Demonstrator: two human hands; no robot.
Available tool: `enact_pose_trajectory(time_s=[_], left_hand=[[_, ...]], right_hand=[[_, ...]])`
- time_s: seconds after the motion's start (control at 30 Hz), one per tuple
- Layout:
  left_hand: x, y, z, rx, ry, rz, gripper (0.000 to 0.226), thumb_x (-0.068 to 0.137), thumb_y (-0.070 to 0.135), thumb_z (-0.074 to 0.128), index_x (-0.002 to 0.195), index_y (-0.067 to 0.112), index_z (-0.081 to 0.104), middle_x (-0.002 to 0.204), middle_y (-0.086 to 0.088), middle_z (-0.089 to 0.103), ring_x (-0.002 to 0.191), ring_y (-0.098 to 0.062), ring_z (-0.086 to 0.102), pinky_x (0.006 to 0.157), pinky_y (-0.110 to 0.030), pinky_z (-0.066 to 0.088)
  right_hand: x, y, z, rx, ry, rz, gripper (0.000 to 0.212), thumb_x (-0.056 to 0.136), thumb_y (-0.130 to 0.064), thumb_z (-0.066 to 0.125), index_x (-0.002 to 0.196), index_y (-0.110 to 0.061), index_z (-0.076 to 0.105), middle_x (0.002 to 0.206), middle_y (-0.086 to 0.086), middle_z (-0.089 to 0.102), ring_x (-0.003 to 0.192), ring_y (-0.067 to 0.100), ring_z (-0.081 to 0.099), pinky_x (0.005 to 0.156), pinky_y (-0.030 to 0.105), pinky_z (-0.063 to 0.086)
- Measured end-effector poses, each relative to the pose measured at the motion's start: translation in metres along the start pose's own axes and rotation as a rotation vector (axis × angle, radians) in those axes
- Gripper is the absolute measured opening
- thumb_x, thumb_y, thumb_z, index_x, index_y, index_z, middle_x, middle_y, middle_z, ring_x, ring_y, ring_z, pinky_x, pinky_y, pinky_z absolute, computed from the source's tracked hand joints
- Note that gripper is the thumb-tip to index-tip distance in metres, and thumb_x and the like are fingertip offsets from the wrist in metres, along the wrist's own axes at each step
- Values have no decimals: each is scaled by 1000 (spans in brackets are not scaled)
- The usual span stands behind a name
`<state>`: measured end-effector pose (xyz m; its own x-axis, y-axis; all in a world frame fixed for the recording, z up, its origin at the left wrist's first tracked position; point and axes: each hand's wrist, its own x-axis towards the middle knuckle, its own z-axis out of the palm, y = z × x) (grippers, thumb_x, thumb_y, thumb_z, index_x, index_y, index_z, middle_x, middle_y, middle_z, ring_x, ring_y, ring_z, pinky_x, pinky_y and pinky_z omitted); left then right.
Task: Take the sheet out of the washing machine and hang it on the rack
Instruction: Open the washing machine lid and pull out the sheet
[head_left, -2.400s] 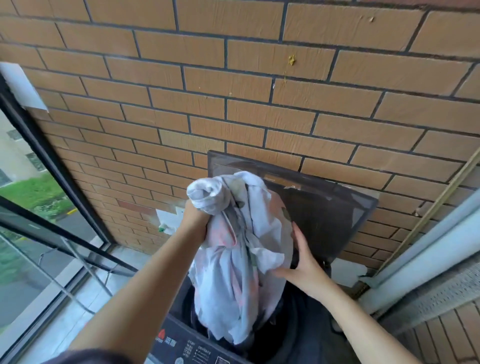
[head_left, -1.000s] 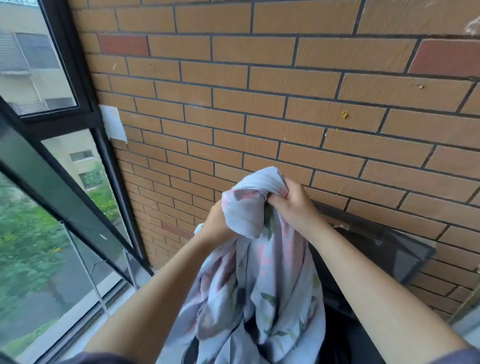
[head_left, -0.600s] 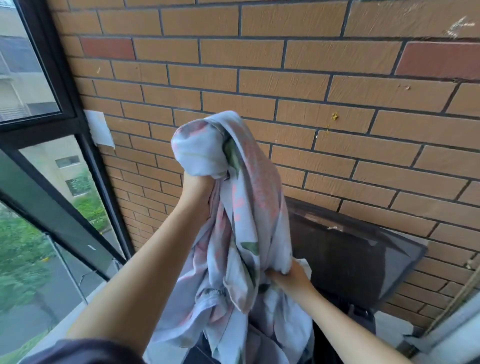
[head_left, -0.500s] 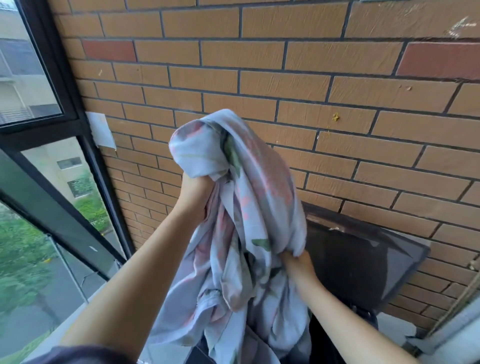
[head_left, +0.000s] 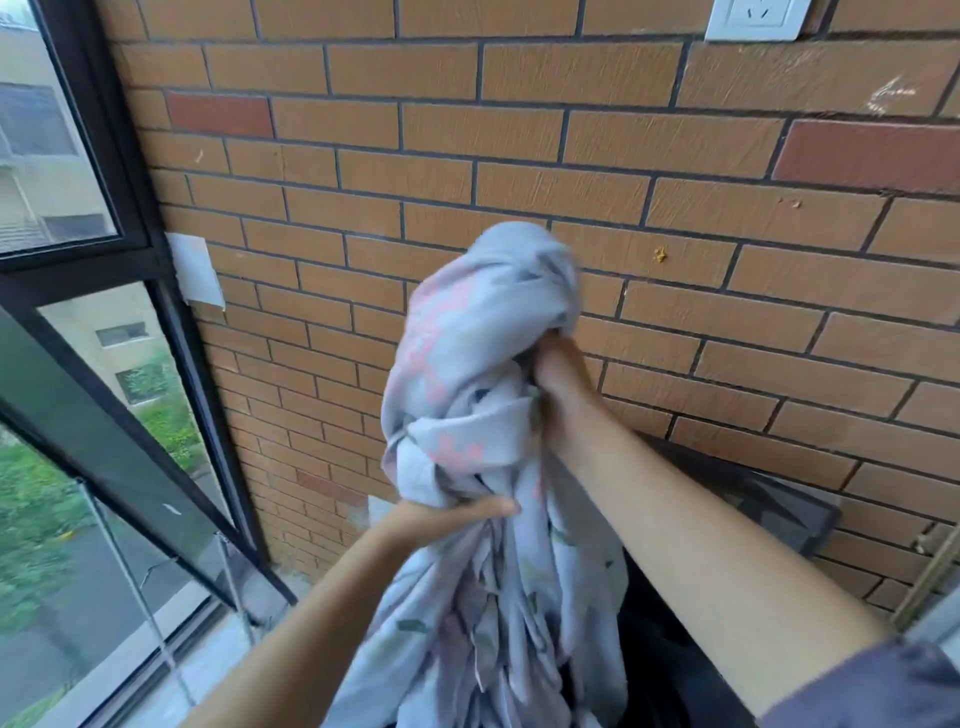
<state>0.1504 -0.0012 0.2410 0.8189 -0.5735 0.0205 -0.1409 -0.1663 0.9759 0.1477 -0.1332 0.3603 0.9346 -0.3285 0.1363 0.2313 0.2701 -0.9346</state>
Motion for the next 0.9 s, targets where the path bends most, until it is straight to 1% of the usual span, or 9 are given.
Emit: enact_pose_trajectory(time_s=[0.1, 0.17, 0.27, 0.43, 0.5, 0.57, 0.67, 0.77, 0.9], left_hand=[[3, 15, 28, -155, 295, 3, 27, 74, 23, 79, 89, 34, 60, 89, 26, 62, 92, 6, 57, 81, -9, 44], [7, 14, 35, -269, 421, 26, 42, 73, 26, 78, 110, 30, 58, 109, 15, 62, 104, -1, 56, 97, -22, 44], [9, 17, 29, -377, 507, 13, 46, 73, 22, 76, 114, 25, 55, 119, 7, 59, 113, -11, 54, 105, -37, 41], [13, 53, 3, -587, 615, -101, 18, 75, 17, 72, 90, 17, 64, 91, -1, 71, 84, -15, 67, 83, -33, 53], [15, 72, -12, -668, 642, -104, 17, 73, 18, 71, 88, 13, 65, 84, -6, 73, 77, -20, 69, 77, -34, 56], [17, 88, -23, -703, 679, -57, 9, 73, 18, 71, 79, 13, 65, 71, -2, 73, 71, -20, 70, 77, -37, 57], [13, 104, -31, -715, 729, -42, 13, 75, 19, 71, 68, 16, 61, 52, 5, 66, 66, -17, 66, 74, -35, 56], [11, 106, -35, -738, 750, -45, 19, 77, 19, 71, 66, 15, 57, 51, 4, 63, 63, -15, 61, 71, -32, 54], [6, 96, -39, -729, 750, -27, 18, 83, 16, 66, 70, 16, 53, 43, 6, 61, 63, -14, 60, 63, -30, 50]], right_hand=[[-8, 3, 18, -123, -176, -81, 24, 90, -5, 50, 72, -20, 52, 52, -13, 54, 50, 2, 49, 48, 14, 39], [-7, 2, 15, -173, -238, -161, 13, 89, -9, 56, 99, -16, 60, 80, -9, 67, 76, 3, 62, 65, 17, 50], [-1, 9, -16, -316, -305, -273, 54, 79, -32, 66, 126, -17, 45, 121, -1, 59, 117, 12, 54, 97, 29, 46], [-27, 50, -95, -584, -393, -103, 120, 49, -72, 73, 145, -37, 10, 143, -26, 24, 133, -6, 26, 100, 9, 32], [-39, 76, -118, -646, -414, 22, 128, 46, -68, 77, 144, -44, -1, 146, -27, 16, 135, -2, 23, 101, 9, 30], [-49, 106, -131, -741, -446, 161, 130, 51, -50, 84, 144, -43, -6, 148, -15, 23, 135, 6, 31, 107, 21, 33], [-61, 152, -135, -949, -405, 281, 92, 67, -36, 80, 140, -30, 26, 128, -13, 49, 118, 3, 49, 97, 17, 42], [-58, 182, -141, -1005, -182, 274, 24, 86, -24, 61, 109, -22, 64, 112, -2, 67, 106, 13, 61, 92, 30, 50], [-49, 167, -139, -648, 140, 335, 18, 91, -9, 54, 102, -15, 66, 104, 10, 70, 95, 23, 65, 90, 41, 53]])
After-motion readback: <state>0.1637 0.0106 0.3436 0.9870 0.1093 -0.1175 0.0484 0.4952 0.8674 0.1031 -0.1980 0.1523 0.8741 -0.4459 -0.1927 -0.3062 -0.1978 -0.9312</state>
